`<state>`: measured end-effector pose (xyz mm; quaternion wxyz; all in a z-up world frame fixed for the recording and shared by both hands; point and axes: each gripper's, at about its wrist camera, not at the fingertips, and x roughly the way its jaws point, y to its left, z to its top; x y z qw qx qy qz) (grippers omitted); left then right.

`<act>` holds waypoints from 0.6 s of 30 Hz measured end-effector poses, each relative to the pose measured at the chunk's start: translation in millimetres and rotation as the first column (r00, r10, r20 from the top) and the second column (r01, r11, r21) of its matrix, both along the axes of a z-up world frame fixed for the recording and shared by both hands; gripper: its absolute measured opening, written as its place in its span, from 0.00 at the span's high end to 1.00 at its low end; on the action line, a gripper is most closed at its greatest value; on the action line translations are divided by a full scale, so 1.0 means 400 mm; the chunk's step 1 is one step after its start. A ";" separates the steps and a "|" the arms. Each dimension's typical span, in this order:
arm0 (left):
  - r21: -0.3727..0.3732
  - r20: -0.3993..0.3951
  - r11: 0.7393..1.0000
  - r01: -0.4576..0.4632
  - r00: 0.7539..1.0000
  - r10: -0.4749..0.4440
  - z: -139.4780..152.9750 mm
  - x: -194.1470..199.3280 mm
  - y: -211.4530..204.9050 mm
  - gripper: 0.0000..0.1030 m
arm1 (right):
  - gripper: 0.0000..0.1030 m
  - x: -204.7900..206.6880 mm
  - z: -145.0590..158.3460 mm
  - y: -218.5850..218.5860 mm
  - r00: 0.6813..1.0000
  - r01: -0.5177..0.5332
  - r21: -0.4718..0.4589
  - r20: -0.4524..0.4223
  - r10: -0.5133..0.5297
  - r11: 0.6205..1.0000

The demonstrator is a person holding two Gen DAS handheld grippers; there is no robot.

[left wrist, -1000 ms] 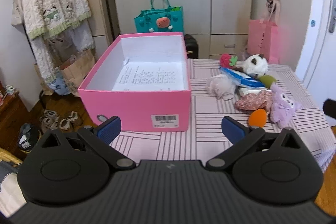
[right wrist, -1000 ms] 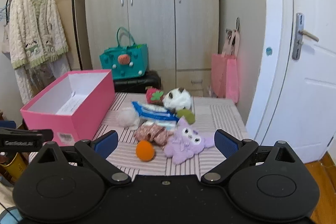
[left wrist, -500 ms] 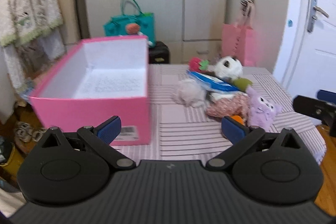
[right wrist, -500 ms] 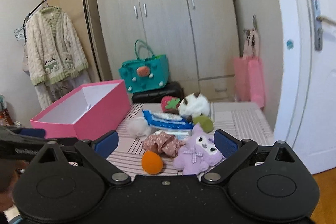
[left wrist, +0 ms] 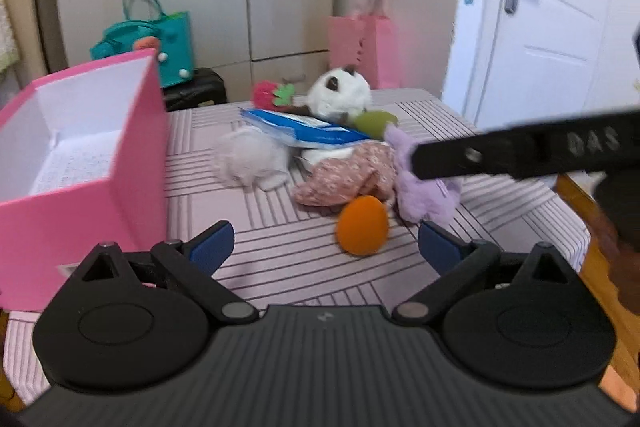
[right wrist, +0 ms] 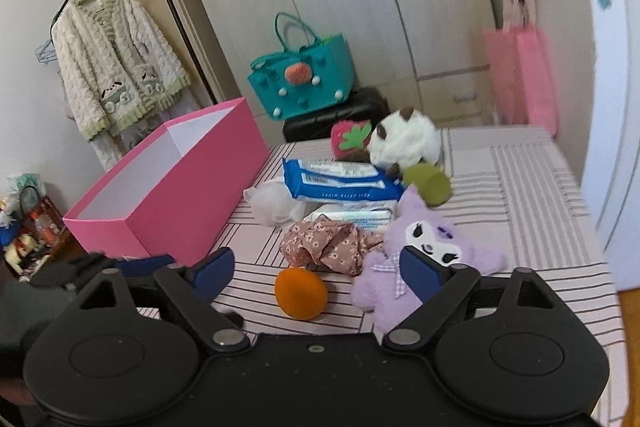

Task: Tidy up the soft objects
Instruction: 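Grasp the orange sponge with the left tool while the right tool grasps the pink floral cloth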

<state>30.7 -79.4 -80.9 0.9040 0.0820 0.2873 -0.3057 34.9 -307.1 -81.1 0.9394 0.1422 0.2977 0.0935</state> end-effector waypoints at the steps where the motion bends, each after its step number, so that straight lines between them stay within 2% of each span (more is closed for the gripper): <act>1: 0.012 0.008 1.000 0.002 1.000 -0.002 -0.008 0.003 -0.010 0.05 | 0.13 0.010 -0.004 0.000 1.000 -0.012 -0.001 -0.008 0.012 1.000; 3: 0.037 0.020 0.999 0.004 1.000 -0.005 -0.025 0.009 -0.030 0.08 | 0.13 0.035 -0.010 0.005 0.999 -0.034 -0.018 -0.018 0.033 0.999; 8: 0.078 -0.011 0.997 0.022 1.000 -0.021 -0.073 0.044 -0.073 0.31 | 0.17 0.109 -0.034 0.017 0.993 -0.083 -0.020 -0.084 0.081 0.996; 9: 0.078 -0.014 0.997 0.019 1.000 -0.018 -0.081 0.052 -0.078 0.33 | 0.17 0.123 -0.039 0.014 0.991 -0.086 -0.005 -0.103 0.085 0.996; 13: 0.019 -0.040 0.999 0.045 0.998 -0.044 -0.086 0.066 -0.077 0.40 | 0.17 0.170 -0.045 0.013 0.983 -0.118 0.040 -0.139 0.122 0.992; 18: -0.001 -0.041 0.998 0.067 0.997 -0.067 -0.095 0.073 -0.090 0.45 | 0.17 0.207 -0.060 0.044 0.973 -0.153 -0.036 -0.179 0.144 0.988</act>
